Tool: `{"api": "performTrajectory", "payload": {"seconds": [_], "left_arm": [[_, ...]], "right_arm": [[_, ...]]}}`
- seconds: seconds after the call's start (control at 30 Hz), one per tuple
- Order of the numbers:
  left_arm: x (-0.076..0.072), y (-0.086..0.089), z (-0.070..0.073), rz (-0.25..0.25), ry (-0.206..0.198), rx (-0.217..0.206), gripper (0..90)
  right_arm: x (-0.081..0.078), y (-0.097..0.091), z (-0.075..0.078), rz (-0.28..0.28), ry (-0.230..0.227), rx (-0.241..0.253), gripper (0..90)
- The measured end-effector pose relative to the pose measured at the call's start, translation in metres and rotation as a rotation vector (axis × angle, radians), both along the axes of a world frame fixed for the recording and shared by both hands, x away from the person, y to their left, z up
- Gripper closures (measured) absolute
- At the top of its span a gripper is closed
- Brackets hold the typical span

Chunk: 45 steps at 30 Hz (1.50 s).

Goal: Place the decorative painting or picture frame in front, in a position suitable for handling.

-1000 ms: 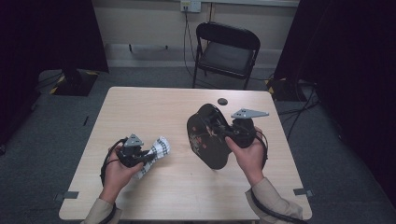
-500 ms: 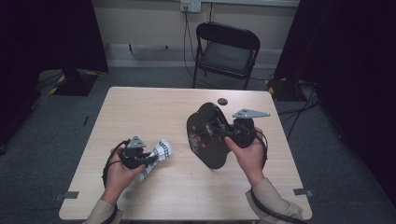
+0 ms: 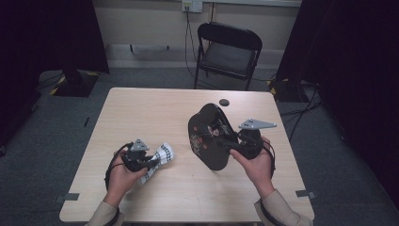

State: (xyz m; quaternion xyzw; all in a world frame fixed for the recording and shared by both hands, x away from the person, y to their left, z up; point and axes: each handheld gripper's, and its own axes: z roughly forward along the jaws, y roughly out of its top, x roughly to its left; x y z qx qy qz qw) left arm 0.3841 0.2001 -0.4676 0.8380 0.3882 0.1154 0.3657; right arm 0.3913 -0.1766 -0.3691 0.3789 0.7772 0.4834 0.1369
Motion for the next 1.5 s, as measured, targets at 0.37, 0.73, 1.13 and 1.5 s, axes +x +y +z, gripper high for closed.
{"api": "performTrajectory", "payload": {"seconds": [0.37,0.73,1.13,1.5], "left_arm": [[-0.003,-0.001,-0.006,0.001,-0.002,0.016,73.1],[-0.013,0.007,0.001,0.017,-0.003,0.001,53.7],[-0.029,0.017,0.0,0.026,0.01,0.037,40.6],[-0.031,0.014,-0.014,0.015,-0.008,0.111,39.8]], "right_arm": [[-0.017,-0.013,-0.038,-0.003,0.038,-0.007,40.6],[-0.019,-0.01,-0.064,0.006,0.048,0.013,47.3],[-0.019,-0.007,-0.067,0.039,0.035,0.005,58.4],[-0.023,-0.006,-0.068,0.052,0.008,-0.001,74.0]]}}
